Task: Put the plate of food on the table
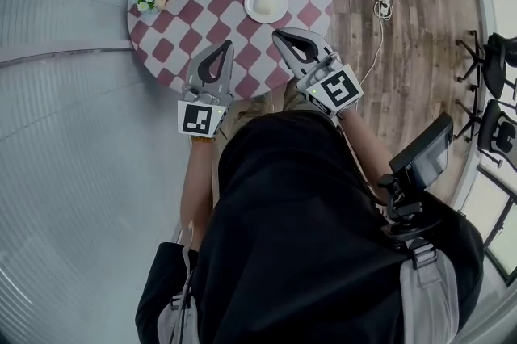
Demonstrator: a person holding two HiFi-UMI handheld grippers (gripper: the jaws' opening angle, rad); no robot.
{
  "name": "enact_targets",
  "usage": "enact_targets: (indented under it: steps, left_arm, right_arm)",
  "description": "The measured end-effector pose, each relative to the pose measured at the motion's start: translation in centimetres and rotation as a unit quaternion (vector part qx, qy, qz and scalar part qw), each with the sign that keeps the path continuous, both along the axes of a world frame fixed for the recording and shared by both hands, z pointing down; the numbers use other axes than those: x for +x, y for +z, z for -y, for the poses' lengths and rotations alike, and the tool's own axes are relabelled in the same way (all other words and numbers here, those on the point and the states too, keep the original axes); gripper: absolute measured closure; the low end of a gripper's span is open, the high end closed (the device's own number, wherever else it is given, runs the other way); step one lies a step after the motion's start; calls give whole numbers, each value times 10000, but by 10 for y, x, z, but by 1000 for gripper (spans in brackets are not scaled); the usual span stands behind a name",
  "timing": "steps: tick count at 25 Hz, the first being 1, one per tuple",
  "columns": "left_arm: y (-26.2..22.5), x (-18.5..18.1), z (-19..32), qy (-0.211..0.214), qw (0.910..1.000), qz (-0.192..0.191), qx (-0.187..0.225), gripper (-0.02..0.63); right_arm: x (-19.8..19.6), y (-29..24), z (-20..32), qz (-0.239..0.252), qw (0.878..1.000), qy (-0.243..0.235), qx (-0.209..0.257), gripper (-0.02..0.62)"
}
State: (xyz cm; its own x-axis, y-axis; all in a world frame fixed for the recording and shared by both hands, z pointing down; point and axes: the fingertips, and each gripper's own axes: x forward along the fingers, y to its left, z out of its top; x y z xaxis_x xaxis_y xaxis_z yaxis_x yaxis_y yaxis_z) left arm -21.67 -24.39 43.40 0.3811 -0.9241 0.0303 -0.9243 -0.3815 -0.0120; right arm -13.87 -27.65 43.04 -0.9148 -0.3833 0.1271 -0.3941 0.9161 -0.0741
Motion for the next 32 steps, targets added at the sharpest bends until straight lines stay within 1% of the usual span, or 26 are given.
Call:
enact_targets:
  steps: [5,8,10,12,14,17,21,23,27,32]
  left_arm:
    - [-37,-4,8,44,9976,479,496,601]
    - [-36,-4,10,86,9962,657,573,601]
    - [-29,-4,10,27,9969,585,525,601]
    - [-22,-6,9,-123,9979,437,470,601]
    - [-15,-9,5,-234,9983,321,435,601]
    - [3,-12,1,-374,9985,308,264,601]
    - [30,-21,-5,-641,9974,266,199,601]
    - [44,-21,-8,-647,9974,304,60,601]
    - [62,-11,-17,-487,9979,415,-114,601]
    - [80,-2,-24,-386,9985,302,-238,601]
  right_arm:
    - [-26,-31,-1,348,9978,-368,433,583]
    - [-37,-30,-3,438,9965,-438,554,583]
    - [-41,-22,-4,414,9960,-493,613,583]
    - [-43,-11,-6,269,9958,-577,651,583]
    - [-44,-3,-8,257,9963,-622,538,583]
    - [-42,7,-11,370,9968,-627,334,584]
    - [-44,26,-17,217,9972,-685,194,584]
    - [-44,35,-20,116,9973,-709,136,584]
    - [-44,47,-26,-16,9973,-733,43,586]
    - [-45,57,-33,-122,9961,-878,-47,586]
